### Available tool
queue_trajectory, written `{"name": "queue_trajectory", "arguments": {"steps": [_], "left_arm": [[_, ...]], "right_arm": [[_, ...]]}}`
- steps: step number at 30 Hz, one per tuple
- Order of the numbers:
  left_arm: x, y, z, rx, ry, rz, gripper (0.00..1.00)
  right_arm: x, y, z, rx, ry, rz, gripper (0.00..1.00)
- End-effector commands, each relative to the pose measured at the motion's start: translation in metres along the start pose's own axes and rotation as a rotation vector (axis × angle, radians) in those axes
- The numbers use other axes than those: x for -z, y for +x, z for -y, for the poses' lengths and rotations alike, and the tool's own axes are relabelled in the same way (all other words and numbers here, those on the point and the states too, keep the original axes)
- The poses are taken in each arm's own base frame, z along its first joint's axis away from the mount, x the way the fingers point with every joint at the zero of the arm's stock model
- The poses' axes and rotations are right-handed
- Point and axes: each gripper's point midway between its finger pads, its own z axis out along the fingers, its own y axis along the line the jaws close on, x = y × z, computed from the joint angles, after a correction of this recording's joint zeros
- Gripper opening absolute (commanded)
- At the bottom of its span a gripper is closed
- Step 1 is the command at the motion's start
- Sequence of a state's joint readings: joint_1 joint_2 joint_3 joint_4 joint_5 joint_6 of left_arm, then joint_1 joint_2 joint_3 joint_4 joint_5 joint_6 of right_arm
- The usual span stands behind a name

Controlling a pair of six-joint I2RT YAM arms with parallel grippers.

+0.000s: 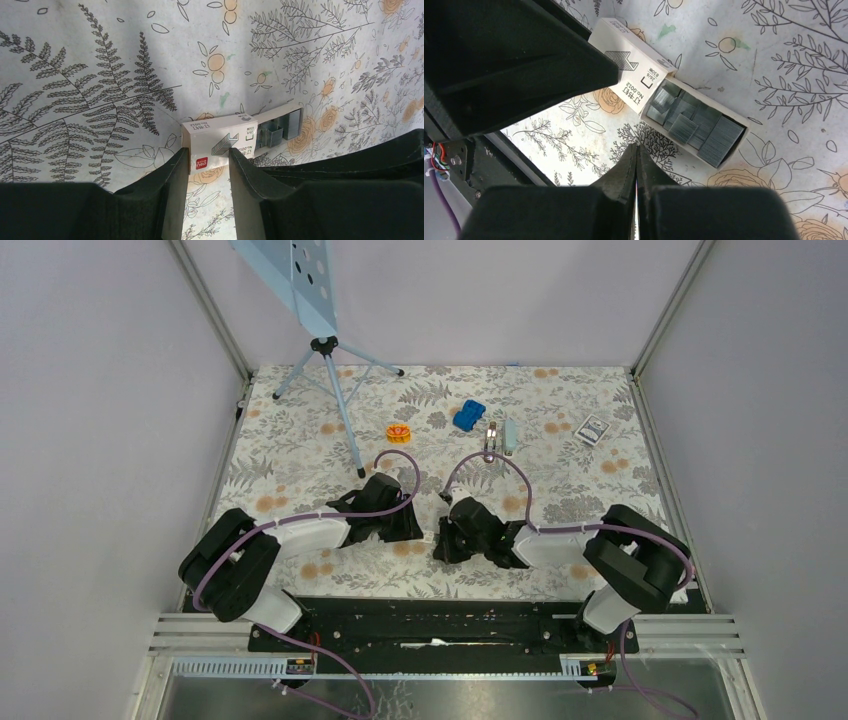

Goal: Unload the staples from the stapler
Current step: Close the staple box at the center of the board.

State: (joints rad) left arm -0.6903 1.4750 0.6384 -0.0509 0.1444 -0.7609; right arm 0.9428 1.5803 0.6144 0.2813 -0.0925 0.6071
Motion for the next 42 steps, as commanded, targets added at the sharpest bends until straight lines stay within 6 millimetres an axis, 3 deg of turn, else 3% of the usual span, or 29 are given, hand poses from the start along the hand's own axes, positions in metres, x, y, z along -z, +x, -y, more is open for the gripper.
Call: {"name": "queue_trajectory", "arguments": {"steps": [1,12,22,29,35,42], "left_arm": [[0.000,-0.001,0.003,-0.001,0.009,0.015,0.39],[0.000,-0.001,0.002,-0.001,0.009,0.015,0.39],[0.000,-0.001,0.002,-0.004,0.009,0.014,0.39],[0.000,-0.002,0.002,-0.006,0.007,0.018,0.38],[0.000,-0.003,0.002,-0.011,0.005,0.017,0.38],[0.001,-0.004,0.003,-0.019,0.007,0.017,0.38]], "right_arm": [[-0.006,-0.011,0.005,0.012,0.059,0.047,0.00],[-0.010,-0.016,0.025,-0.040,0.181,0.078,0.00],[-0.010,-0.019,0.019,-0.032,0.160,0.075,0.00],[0.015,-0.026,0.005,0.031,0.092,0.101,0.00],[0.043,-0.039,0.022,0.029,0.193,0.174,0.02],[0.041,-0.039,0.059,-0.060,0.378,0.136,0.02]]}}
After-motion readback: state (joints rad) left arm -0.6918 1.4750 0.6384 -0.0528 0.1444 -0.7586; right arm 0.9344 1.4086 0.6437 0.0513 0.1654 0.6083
